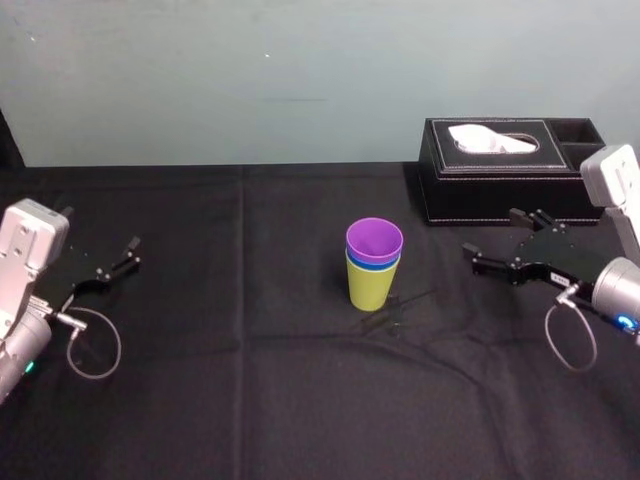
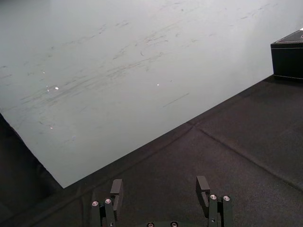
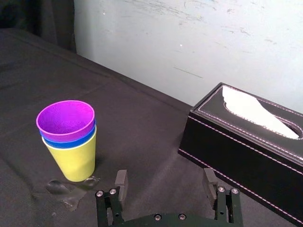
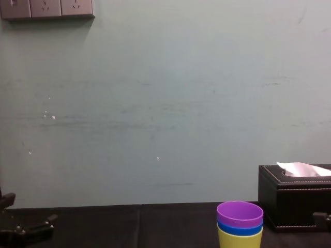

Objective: Stack the three plastic cups sequentially using one hand.

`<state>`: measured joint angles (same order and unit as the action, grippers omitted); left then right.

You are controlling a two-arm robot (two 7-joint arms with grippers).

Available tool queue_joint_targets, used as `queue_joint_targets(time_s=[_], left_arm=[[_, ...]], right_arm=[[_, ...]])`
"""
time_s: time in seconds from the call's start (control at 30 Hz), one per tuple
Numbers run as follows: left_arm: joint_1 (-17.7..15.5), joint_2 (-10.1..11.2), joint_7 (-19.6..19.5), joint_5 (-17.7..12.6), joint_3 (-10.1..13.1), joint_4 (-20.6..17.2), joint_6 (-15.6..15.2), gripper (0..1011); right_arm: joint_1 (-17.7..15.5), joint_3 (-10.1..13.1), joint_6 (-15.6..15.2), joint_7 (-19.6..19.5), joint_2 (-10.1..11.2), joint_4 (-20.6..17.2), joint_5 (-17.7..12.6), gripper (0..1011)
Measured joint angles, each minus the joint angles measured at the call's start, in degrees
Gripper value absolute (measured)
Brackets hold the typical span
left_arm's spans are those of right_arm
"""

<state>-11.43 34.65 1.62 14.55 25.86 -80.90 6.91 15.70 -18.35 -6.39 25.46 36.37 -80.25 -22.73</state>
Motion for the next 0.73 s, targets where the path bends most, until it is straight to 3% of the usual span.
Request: queue_joint_targets(time_s=[0.73], left_arm=[[0.0,0.0,0.0,0.0,0.0,0.0,0.0,1011]], right_arm=[[0.0,-0.2,0.0,0.0,0.1,-0.4,-0.2,1003]])
